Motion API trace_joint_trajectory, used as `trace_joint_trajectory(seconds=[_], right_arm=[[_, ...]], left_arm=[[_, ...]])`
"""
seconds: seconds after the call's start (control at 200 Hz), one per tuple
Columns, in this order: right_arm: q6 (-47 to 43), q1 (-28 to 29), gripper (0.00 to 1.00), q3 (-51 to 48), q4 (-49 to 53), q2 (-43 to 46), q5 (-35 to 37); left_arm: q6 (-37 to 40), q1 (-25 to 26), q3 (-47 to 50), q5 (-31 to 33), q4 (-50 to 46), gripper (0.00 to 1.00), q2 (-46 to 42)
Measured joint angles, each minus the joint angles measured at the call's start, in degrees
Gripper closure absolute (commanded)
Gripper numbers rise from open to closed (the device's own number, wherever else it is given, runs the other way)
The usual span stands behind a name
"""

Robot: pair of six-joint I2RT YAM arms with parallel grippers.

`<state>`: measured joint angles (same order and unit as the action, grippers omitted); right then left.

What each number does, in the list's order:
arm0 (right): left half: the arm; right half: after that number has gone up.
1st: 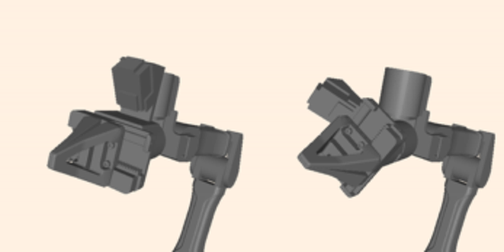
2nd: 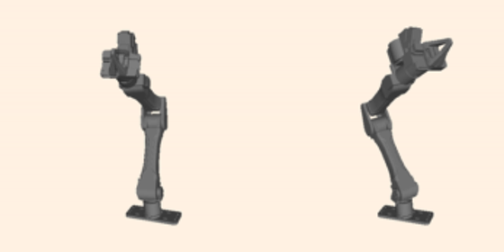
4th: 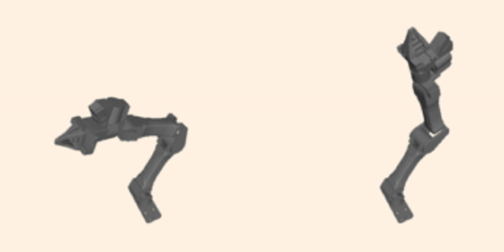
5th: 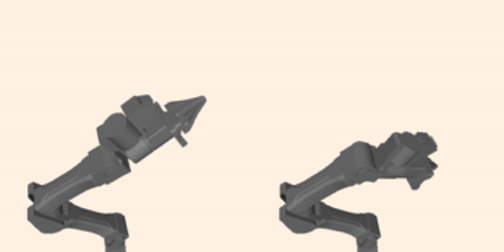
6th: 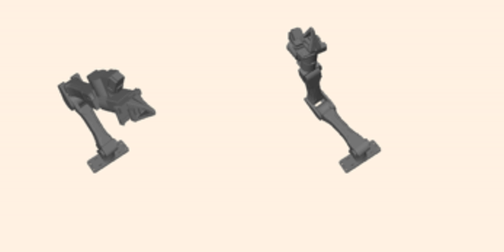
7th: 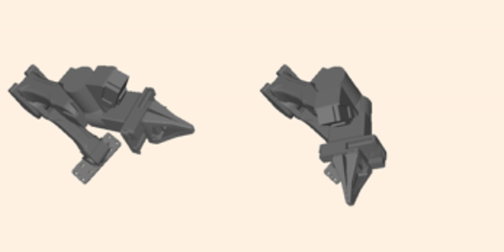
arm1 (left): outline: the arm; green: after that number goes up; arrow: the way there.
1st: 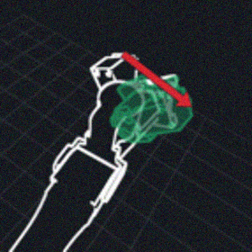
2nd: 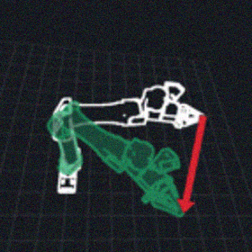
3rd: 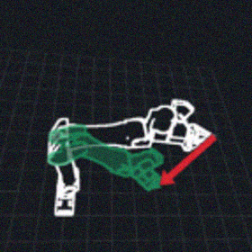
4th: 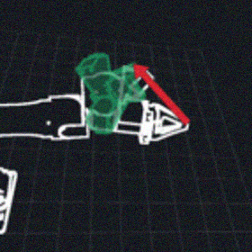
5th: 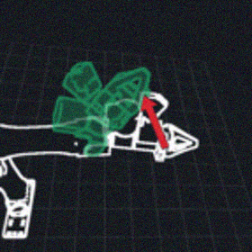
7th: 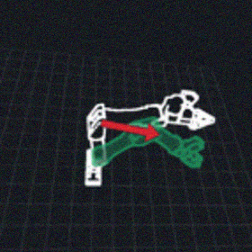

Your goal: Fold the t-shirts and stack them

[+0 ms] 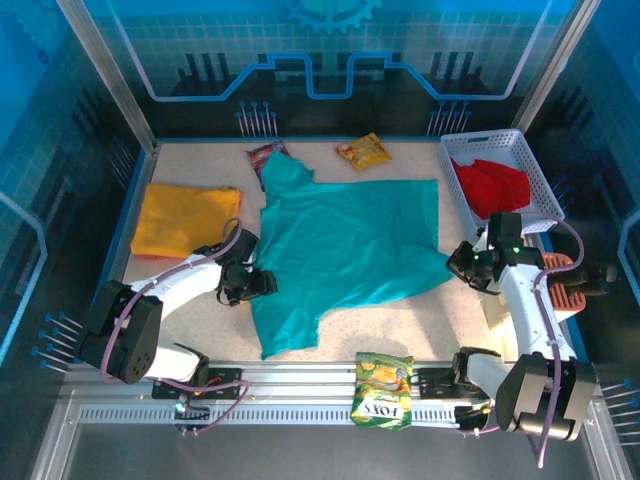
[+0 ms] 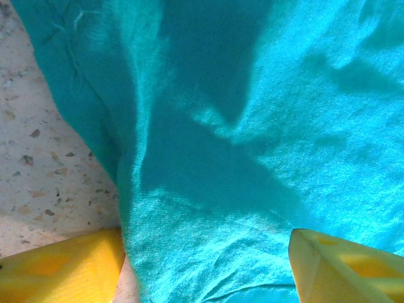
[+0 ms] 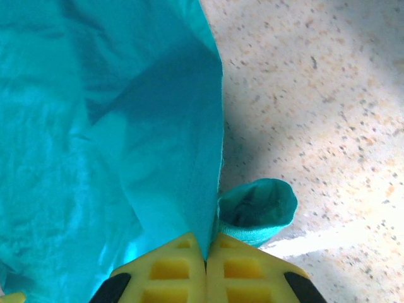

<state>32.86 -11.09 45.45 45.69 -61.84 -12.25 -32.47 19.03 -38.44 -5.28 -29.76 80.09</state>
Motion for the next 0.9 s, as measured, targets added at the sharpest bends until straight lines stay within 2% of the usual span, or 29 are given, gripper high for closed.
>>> trace_joint_trajectory(seconds=[0.17,0.215,0.25,0.425,0.55,0.62,0.69,0.71,0.896], right_arm=[[-1.01,-2.16,1.00,-0.63,3.17,0.57,0.24],[-1.01,-2.67,0.89,-1.25,3.91,1.40,0.31],[-0.98,-2.89,0.85,-1.62,4.63,2.25,0.37],[-0.31,-3.21,0.77,-1.86,6.40,6.25,3.10],[0.26,-3.26,0.43,-2.23,5.86,6.51,3.72],[0.66,-3.37,0.17,-3.10,5.03,6.51,3.08],[1.09,-3.41,0.10,-4.35,3.61,6.51,1.73],[1.40,-3.41,0.01,-4.74,3.13,6.51,1.25],[1.55,-2.78,0.00,-7.04,-0.74,6.43,-1.81]], left_arm=[[0.04,0.00,0.00,0.02,-0.20,0.29,0.00],[0.07,0.00,-0.02,0.02,-0.24,0.29,0.00],[0.07,0.00,-0.04,0.00,-0.35,0.29,0.00],[0.02,0.00,-0.04,-0.04,-1.44,0.29,-0.74],[-0.72,0.94,0.02,-0.15,-3.89,0.29,-4.00],[-2.05,1.99,0.24,-0.17,-5.01,0.30,-7.02],[-3.69,3.06,0.79,-0.15,-6.27,0.30,-10.08],[-4.33,3.45,1.03,-0.17,-6.71,0.30,-10.99],[-11.21,8.44,3.04,-0.15,-11.91,0.31,-17.51]])
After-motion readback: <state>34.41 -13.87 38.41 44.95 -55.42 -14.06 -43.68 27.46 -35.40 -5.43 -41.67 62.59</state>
